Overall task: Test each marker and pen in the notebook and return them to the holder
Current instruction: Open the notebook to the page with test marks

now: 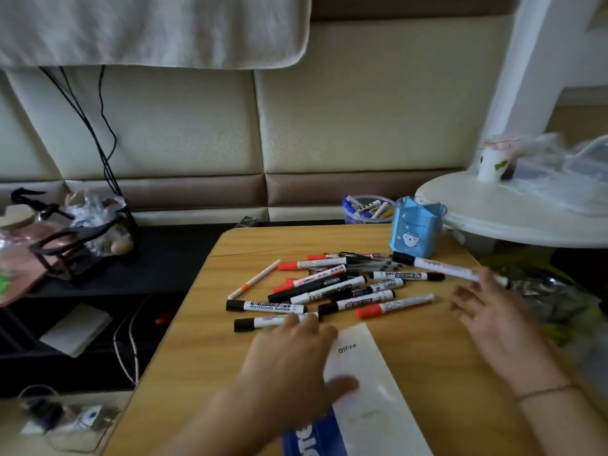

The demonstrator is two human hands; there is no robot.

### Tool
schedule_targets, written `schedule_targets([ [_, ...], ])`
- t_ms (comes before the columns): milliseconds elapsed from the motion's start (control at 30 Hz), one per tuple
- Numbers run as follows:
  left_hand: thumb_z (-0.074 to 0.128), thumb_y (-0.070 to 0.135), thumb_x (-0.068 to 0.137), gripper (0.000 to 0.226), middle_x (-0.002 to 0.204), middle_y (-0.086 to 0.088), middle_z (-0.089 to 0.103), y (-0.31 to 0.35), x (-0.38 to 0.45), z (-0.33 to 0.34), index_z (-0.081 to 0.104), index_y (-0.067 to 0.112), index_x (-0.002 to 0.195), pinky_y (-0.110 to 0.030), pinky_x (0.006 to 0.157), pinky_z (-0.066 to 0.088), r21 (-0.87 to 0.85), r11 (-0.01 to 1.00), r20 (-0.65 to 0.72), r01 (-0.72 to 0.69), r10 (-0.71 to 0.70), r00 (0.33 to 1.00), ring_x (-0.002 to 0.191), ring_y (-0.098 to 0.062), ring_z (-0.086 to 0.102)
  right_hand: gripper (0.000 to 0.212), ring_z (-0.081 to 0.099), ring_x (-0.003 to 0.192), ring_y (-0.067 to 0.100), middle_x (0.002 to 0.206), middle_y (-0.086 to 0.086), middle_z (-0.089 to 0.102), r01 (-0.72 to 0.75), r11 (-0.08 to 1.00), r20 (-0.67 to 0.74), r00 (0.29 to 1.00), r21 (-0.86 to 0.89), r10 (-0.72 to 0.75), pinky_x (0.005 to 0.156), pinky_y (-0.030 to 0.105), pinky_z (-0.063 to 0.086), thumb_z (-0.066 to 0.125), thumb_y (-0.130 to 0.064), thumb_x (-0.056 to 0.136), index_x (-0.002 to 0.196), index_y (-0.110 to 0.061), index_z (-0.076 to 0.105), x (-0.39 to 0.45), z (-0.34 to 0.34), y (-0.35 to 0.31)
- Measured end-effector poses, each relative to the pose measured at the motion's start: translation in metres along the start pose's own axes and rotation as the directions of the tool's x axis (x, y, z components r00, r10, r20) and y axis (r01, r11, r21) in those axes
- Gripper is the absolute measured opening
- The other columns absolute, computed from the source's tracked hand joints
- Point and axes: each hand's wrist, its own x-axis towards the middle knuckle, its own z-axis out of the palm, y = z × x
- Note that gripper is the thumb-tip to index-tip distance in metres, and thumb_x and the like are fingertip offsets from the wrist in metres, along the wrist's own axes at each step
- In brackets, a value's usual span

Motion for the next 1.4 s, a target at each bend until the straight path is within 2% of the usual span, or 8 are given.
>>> schedule_targets([
  [133, 0.026, 0.093, 0.072, 0.107, 0.152, -0.003, 0.03, 0.006, -0.006, 0.022, -0.001, 0.03, 0.153, -0.048, 0.108, 0.032, 0.125, 0.991, 0.171, 0.05, -0.071, 0.983, 0.136, -0.027, 0.031, 0.03, 0.06, 0.081, 0.015, 0.083, -0.007, 0.059, 0.013, 0.975, 0.099, 0.994, 0.22, -0.036, 0.076, 0.038, 0.049, 0.048, -0.056, 0.083, 0.079, -0.028, 0.056, -0.011, 0.009, -0.031],
  [533, 0.046, 0.059, 0.094, 0.049, 0.138, 0.022, 0.038, -0.002, -0.007, 0.052, 0.035, 0.043, 0.139, -0.027, 0.109, 0.035, -0.489, 0.869, -0.216, -0.073, -0.04, 0.976, 0.129, -0.002, 0.036, 0.009, 0.051, 0.054, 0.002, 0.066, -0.011, 0.064, 0.19, 0.597, 0.34, 0.929, -0.779, 0.147, 0.052, 0.022, 0.039, 0.067, -0.036, 0.087, 0.085, -0.027, 0.069, -0.088, 0.014, -0.008],
  [600, 0.048, 0.052, 0.095, 0.035, 0.123, 0.019, 0.055, -0.004, -0.009, 0.05, 0.049, 0.039, 0.128, -0.031, 0.099, 0.048, -0.733, 0.67, -0.28, -0.118, -0.138, 0.95, 0.116, -0.003, 0.052, 0.009, 0.061, 0.073, 0.004, 0.082, -0.011, 0.068, 0.231, 0.488, 0.335, 0.933, -0.842, 0.135, 0.061, 0.025, 0.048, 0.068, -0.037, 0.087, 0.091, -0.029, 0.069, -0.092, 0.014, -0.013],
  [767, 0.04, 0.054, 0.098, 0.053, 0.059, -0.003, 0.05, -0.033, 0.007, 0.036, 0.064, 0.009, 0.081, -0.027, 0.056, 0.042, -0.878, -0.447, 0.032, -0.173, -0.415, 0.909, 0.055, -0.018, 0.049, 0.014, 0.065, 0.075, 0.013, 0.089, -0.008, 0.067, 0.218, 0.311, 0.315, 0.898, -0.925, 0.308, 0.063, 0.024, 0.051, 0.07, -0.044, 0.083, 0.094, -0.037, 0.064, -0.11, 0.01, -0.019],
  [867, 0.066, 0.06, 0.077, 0.053, 0.053, -0.003, 0.045, -0.077, 0.014, 0.043, 0.068, 0.007, 0.081, -0.034, 0.067, 0.039, -0.751, -0.642, -0.088, -0.158, -0.14, 0.986, 0.055, -0.021, 0.046, 0.021, 0.063, 0.077, 0.007, 0.093, -0.009, 0.066, 0.249, 0.299, 0.351, 0.862, -0.921, 0.365, 0.061, 0.019, 0.043, 0.074, -0.051, 0.076, 0.087, -0.038, 0.062, -0.122, 0.013, -0.016],
  [1000, 0.064, 0.059, 0.079, 0.063, 0.067, -0.016, 0.048, -0.131, -0.008, 0.03, 0.06, 0.002, 0.105, -0.05, 0.091, 0.036, -0.894, -0.442, -0.146, -0.077, 0.124, 0.982, 0.084, -0.036, 0.054, 0.037, 0.056, 0.087, 0.002, 0.101, -0.018, 0.053, 0.254, 0.24, 0.333, 0.856, -0.937, 0.395, 0.071, 0.019, 0.044, 0.068, -0.069, 0.068, 0.095, -0.052, 0.05, -0.132, 0.016, -0.012],
  [1233, 0.079, 0.043, 0.077, 0.042, 0.101, 0.011, 0.071, -0.142, -0.045, -0.007, 0.065, 0.037, 0.116, -0.035, 0.103, 0.041, -0.627, 0.776, 0.071, -0.074, 0.151, 0.986, 0.104, -0.003, 0.062, 0.05, 0.053, 0.091, -0.009, 0.106, -0.036, 0.046, 0.272, 0.241, 0.337, 0.893, -0.932, 0.299, 0.072, 0.015, 0.042, 0.066, -0.072, 0.062, 0.103, -0.048, 0.053, -0.147, 0.018, -0.009],
  [1400, 0.08, 0.046, 0.075, 0.054, 0.125, 0.038, 0.036, -0.126, -0.054, 0.009, 0.052, 0.057, 0.119, -0.016, 0.105, 0.03, -0.344, 0.927, -0.008, -0.149, 0.155, 0.988, 0.124, 0.011, 0.028, 0.016, 0.065, 0.074, -0.005, 0.077, -0.019, 0.072, 0.12, 0.459, 0.291, 0.901, -0.88, 0.321, 0.068, 0.023, 0.048, 0.074, -0.053, 0.06, 0.069, -0.04, 0.073, -0.152, 0.027, -0.027],
])
